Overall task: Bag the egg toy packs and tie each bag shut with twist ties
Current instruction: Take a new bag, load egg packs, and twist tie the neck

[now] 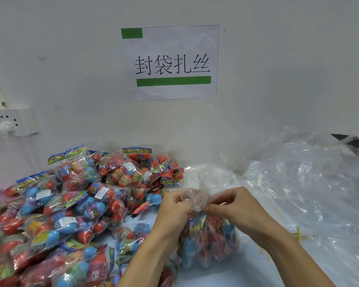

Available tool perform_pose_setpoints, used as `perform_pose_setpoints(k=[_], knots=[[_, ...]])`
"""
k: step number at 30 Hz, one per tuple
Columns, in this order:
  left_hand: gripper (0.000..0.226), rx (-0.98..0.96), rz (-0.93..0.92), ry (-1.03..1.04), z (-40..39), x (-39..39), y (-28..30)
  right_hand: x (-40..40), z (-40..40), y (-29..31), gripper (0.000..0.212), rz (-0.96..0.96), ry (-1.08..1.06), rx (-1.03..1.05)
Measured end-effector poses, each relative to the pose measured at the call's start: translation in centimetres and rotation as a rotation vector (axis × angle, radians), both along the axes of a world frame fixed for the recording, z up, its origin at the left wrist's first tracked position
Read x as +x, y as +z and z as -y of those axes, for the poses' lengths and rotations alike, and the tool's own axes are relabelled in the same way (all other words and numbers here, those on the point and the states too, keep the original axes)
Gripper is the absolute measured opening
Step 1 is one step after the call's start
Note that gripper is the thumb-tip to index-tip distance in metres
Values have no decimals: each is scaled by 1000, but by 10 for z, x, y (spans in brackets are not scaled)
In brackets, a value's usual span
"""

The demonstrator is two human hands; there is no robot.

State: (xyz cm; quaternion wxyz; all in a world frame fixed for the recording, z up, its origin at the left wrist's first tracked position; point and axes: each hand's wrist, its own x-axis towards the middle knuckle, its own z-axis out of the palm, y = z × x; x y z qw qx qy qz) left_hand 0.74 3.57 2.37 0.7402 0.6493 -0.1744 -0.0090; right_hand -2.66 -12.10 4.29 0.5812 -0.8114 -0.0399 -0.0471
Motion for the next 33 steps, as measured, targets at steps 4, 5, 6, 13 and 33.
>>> perform_pose_setpoints(k=[4, 5, 6, 13, 33], knots=[[18, -27, -42, -36, 0, 1, 1, -2, -2, 2, 10, 21, 25, 10], [22, -36, -58, -40, -1, 2, 1, -2, -3, 2, 11, 27, 29, 7], [23, -44, -73, -32, 0, 3, 1, -2, -4, 2, 11, 30, 30, 5], [10, -24, -135, 25, 2, 6, -2, -3, -6, 1, 13, 57, 22, -5], [18, 227, 157, 95, -3, -2, 3, 0, 3, 1, 14, -21, -32, 36]])
